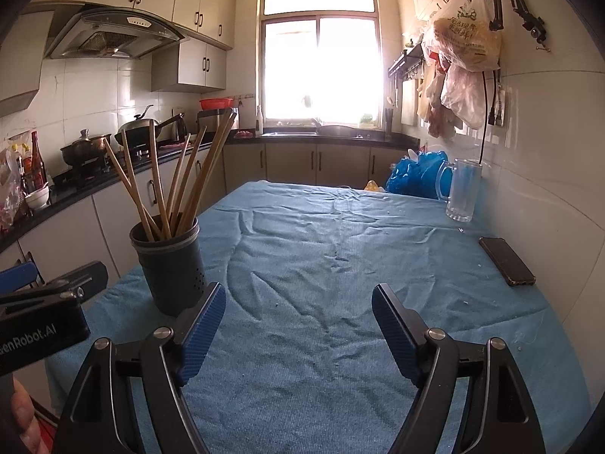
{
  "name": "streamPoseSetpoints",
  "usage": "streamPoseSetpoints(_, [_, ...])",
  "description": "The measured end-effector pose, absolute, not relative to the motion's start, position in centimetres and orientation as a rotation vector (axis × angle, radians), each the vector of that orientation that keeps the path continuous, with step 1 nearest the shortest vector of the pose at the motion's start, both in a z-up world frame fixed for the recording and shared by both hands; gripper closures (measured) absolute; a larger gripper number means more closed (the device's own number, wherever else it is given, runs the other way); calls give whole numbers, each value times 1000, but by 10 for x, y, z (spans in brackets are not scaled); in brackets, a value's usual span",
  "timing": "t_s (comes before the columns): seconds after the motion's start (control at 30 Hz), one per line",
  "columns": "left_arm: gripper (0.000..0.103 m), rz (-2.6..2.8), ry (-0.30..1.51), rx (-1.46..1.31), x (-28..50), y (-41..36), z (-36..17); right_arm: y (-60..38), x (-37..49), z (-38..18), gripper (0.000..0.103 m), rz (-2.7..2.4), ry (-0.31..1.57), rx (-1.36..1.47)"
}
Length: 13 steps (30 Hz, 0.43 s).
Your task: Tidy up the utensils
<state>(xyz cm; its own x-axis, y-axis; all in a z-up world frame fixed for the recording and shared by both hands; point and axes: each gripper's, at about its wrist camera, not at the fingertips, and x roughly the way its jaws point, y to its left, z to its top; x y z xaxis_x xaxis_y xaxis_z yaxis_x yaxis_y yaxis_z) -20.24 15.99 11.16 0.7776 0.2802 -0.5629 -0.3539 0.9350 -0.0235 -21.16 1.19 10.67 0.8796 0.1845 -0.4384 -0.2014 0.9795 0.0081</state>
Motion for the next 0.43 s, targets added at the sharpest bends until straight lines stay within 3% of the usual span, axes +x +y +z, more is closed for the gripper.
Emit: streamPoseSetpoints(0.43, [0,306,608,-83,-192,139,113,-7,-199,97,17,169,514,-22])
